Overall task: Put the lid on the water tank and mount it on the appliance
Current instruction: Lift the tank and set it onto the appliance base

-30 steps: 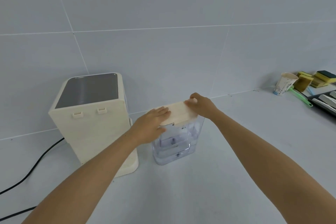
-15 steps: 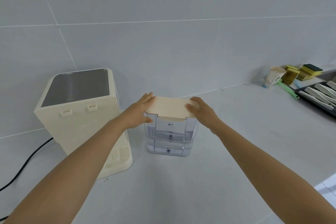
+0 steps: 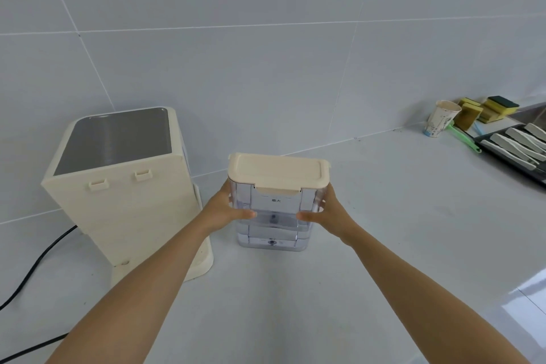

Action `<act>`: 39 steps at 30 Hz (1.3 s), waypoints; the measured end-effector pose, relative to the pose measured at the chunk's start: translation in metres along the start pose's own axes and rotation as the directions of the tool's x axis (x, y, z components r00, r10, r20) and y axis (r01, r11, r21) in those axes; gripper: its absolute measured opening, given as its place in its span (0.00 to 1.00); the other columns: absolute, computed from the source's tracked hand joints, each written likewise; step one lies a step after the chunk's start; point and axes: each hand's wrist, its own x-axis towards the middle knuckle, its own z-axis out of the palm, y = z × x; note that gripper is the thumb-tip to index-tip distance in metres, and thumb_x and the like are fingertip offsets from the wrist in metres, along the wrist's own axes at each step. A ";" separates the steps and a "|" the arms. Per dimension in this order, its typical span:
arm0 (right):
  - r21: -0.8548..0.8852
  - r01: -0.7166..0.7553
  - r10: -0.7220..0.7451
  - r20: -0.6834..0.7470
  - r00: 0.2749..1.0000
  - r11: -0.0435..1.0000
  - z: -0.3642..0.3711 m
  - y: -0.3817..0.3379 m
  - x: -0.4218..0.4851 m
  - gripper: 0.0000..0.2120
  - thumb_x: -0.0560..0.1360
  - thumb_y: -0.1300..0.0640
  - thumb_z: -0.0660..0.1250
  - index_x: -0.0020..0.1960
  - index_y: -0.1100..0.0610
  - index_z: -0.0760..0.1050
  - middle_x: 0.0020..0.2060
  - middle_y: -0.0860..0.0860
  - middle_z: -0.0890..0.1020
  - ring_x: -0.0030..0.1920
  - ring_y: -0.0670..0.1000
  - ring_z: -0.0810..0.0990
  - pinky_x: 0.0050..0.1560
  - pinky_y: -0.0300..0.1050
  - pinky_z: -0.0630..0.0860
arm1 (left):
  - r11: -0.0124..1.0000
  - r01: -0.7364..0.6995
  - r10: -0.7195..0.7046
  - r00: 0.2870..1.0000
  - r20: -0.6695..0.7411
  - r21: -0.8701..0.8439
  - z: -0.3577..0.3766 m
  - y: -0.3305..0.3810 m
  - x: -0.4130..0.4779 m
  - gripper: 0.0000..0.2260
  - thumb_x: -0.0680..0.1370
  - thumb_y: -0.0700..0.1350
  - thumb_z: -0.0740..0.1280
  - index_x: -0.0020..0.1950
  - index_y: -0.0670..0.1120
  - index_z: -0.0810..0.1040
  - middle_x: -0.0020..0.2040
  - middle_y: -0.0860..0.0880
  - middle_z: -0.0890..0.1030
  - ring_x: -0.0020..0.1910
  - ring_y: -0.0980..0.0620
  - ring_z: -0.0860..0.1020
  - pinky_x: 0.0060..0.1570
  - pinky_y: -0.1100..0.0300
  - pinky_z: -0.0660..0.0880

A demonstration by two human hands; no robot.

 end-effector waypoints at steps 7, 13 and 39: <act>-0.099 -0.062 0.057 -0.055 0.997 0.993 0.010 0.008 0.007 0.42 0.65 0.61 0.74 0.71 0.58 0.54 0.70 0.56 0.65 0.70 0.56 0.64 0.65 0.47 0.64 | 1.000 -0.002 0.002 1.000 0.004 0.027 -0.002 0.003 0.006 0.42 0.66 0.43 0.76 0.73 0.47 0.56 0.72 0.47 0.65 0.71 0.47 0.64 0.71 0.52 0.61; -0.157 -0.054 0.047 -0.049 0.998 0.986 0.010 0.003 0.005 0.42 0.66 0.62 0.74 0.72 0.58 0.52 0.69 0.57 0.65 0.69 0.55 0.64 0.63 0.45 0.65 | 1.000 -0.021 0.021 1.000 -0.008 0.023 -0.001 0.006 0.004 0.39 0.68 0.40 0.74 0.73 0.47 0.56 0.72 0.47 0.65 0.71 0.49 0.62 0.66 0.59 0.60; -0.219 0.206 -0.143 0.274 0.951 0.954 0.076 -0.139 -0.008 0.43 0.63 0.60 0.76 0.71 0.63 0.57 0.70 0.58 0.66 0.68 0.55 0.68 0.64 0.47 0.66 | 1.000 -0.005 0.006 0.915 -0.404 0.005 -0.122 0.049 -0.136 0.24 0.65 0.42 0.76 0.57 0.47 0.70 0.53 0.58 0.76 0.56 0.56 0.72 0.56 0.59 0.68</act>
